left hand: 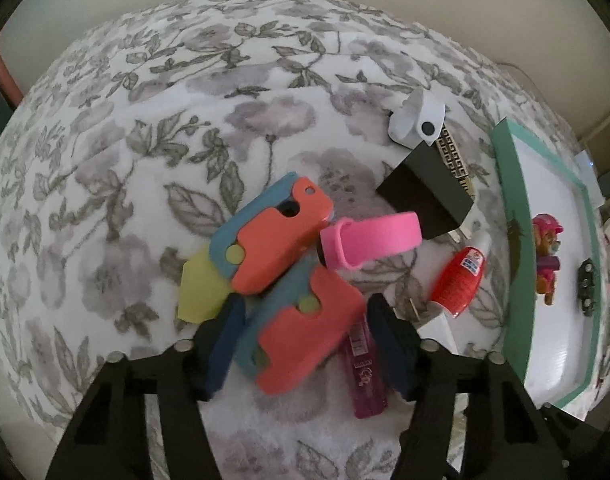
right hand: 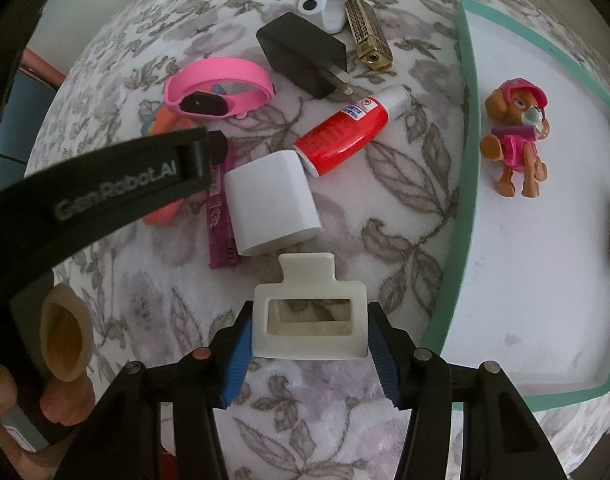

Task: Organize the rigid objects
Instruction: 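Grasp the white hair clip with the right gripper while the left gripper grasps the coral-blue toy knife, then place the hair clip and toy knife inside the tray and open both grippers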

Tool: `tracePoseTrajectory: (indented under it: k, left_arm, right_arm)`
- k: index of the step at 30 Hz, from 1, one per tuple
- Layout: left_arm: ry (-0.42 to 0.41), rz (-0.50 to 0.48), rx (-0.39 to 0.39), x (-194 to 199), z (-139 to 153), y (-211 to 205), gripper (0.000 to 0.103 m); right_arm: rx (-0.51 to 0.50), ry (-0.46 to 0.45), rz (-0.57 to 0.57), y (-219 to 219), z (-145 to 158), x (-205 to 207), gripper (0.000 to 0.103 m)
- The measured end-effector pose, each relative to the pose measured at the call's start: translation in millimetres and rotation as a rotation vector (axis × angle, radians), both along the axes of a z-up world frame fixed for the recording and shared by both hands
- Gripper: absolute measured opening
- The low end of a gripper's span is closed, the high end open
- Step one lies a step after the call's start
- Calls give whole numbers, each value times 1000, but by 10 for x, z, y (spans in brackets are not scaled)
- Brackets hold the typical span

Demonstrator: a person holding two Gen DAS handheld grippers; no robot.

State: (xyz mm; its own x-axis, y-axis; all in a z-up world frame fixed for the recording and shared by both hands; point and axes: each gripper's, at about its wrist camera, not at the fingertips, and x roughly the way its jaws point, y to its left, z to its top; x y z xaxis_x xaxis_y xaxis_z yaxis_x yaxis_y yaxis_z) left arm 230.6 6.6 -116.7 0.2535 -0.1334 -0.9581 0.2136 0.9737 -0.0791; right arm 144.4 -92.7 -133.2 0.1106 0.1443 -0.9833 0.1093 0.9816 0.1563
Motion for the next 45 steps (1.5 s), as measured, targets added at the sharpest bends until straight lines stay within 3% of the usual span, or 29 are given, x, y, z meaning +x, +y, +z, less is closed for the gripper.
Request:
tracePoseTrajectory:
  k: [12,22,45]
  left_arm:
    - [-1,-14,-16,-75,-1,41,49]
    - [17,17,-15,-198,18,169,48]
    - [-52,29,25,-471,440,219,45]
  right_arm:
    - [5,2,-4,-37,29,8,56]
    - [0,-8,-5,-21,114,-70,56]
    - [1,-81,-34,-293,633,-371,56]
